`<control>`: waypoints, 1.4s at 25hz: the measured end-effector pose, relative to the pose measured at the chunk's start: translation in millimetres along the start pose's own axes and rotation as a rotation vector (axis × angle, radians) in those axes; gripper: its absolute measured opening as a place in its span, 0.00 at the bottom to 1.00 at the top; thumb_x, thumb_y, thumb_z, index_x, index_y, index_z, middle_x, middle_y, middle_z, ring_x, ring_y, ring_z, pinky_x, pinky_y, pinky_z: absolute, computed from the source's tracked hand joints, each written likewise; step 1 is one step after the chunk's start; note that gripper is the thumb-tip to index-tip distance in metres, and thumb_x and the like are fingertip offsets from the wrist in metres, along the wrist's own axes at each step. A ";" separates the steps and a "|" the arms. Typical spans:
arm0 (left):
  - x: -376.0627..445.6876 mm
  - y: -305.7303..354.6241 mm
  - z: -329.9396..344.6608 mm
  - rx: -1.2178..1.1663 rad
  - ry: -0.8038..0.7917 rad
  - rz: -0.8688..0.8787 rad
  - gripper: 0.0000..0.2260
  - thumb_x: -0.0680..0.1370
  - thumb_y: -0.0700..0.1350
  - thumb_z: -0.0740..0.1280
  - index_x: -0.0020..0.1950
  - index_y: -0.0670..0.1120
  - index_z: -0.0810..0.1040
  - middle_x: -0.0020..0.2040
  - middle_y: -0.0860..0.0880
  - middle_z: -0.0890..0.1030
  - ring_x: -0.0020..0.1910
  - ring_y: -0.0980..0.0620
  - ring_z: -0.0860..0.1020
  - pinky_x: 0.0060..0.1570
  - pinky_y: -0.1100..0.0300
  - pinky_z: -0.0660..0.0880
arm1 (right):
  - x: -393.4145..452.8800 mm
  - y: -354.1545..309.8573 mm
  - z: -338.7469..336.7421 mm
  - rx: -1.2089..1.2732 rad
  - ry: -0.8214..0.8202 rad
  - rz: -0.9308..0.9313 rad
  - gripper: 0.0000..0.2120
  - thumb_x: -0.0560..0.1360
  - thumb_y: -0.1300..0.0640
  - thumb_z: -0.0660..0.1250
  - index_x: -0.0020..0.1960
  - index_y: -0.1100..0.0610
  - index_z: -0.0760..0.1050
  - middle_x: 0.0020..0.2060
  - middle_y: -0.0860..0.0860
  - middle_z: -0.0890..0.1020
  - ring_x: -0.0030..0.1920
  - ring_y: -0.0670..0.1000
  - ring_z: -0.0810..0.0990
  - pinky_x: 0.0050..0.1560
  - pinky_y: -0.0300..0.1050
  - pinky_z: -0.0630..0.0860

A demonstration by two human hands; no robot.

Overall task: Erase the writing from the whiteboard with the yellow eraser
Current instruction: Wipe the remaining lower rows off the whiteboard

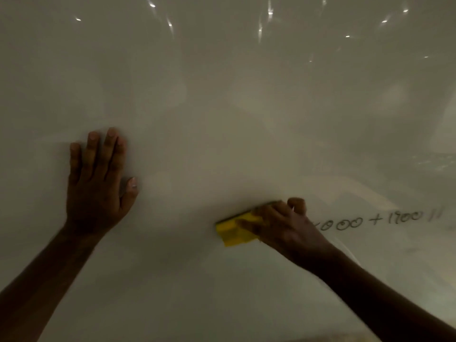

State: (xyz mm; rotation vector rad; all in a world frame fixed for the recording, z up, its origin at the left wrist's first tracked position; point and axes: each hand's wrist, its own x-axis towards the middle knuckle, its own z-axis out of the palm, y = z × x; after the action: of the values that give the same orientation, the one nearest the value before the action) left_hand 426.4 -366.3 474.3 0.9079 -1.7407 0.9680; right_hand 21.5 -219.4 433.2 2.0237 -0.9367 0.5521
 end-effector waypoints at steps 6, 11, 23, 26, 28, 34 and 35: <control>4.5 34.8 -1.6 -0.007 -0.043 -0.104 0.40 0.85 0.58 0.57 0.88 0.36 0.47 0.87 0.33 0.50 0.87 0.37 0.43 0.85 0.40 0.38 | 33.4 -19.1 16.2 0.026 0.082 0.041 0.20 0.85 0.51 0.67 0.75 0.41 0.73 0.60 0.48 0.80 0.55 0.55 0.79 0.55 0.55 0.66; 8.0 55.1 -1.7 0.005 -0.083 -0.127 0.42 0.85 0.61 0.57 0.86 0.33 0.47 0.87 0.31 0.49 0.86 0.29 0.49 0.86 0.39 0.40 | -55.7 2.1 31.2 0.001 -0.115 -0.189 0.23 0.83 0.54 0.66 0.77 0.42 0.70 0.64 0.49 0.79 0.57 0.54 0.80 0.59 0.57 0.66; 43.7 126.4 4.5 -0.031 -0.090 -0.141 0.44 0.85 0.61 0.59 0.86 0.31 0.48 0.86 0.30 0.48 0.86 0.29 0.47 0.86 0.37 0.43 | -48.8 41.3 1.9 -0.022 0.002 -0.050 0.22 0.83 0.52 0.68 0.75 0.40 0.72 0.61 0.49 0.80 0.56 0.55 0.78 0.59 0.57 0.67; 47.3 128.2 2.9 -0.016 -0.100 -0.133 0.44 0.85 0.61 0.59 0.86 0.31 0.47 0.86 0.30 0.47 0.86 0.30 0.46 0.86 0.37 0.44 | -88.9 55.1 0.3 -0.035 -0.085 -0.171 0.22 0.83 0.55 0.66 0.76 0.41 0.71 0.62 0.49 0.79 0.57 0.54 0.78 0.59 0.56 0.66; 51.4 132.9 3.7 0.000 -0.098 -0.124 0.44 0.85 0.61 0.58 0.86 0.31 0.46 0.86 0.30 0.47 0.86 0.29 0.46 0.86 0.37 0.44 | -89.5 76.9 -16.6 -0.029 -0.067 -0.129 0.21 0.84 0.53 0.65 0.76 0.41 0.71 0.63 0.49 0.80 0.58 0.54 0.78 0.58 0.57 0.66; 73.2 145.6 8.5 0.067 -0.081 -0.032 0.41 0.86 0.60 0.58 0.86 0.32 0.48 0.86 0.30 0.50 0.86 0.29 0.49 0.85 0.35 0.41 | -34.5 101.0 -42.0 0.004 0.132 0.127 0.21 0.83 0.47 0.67 0.75 0.41 0.74 0.60 0.50 0.80 0.56 0.54 0.75 0.56 0.58 0.67; 80.2 153.7 11.1 0.062 -0.073 0.023 0.40 0.86 0.59 0.58 0.86 0.32 0.50 0.86 0.31 0.51 0.86 0.30 0.50 0.85 0.35 0.42 | -39.8 95.7 -36.2 0.007 0.123 0.095 0.20 0.84 0.48 0.67 0.75 0.41 0.74 0.60 0.50 0.80 0.56 0.54 0.75 0.56 0.58 0.68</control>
State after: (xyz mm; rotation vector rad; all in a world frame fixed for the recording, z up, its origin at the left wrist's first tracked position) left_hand 262.3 -324.6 513.1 0.9757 -1.7938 1.0204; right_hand -79.6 -210.1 475.0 1.9350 -0.9606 0.7244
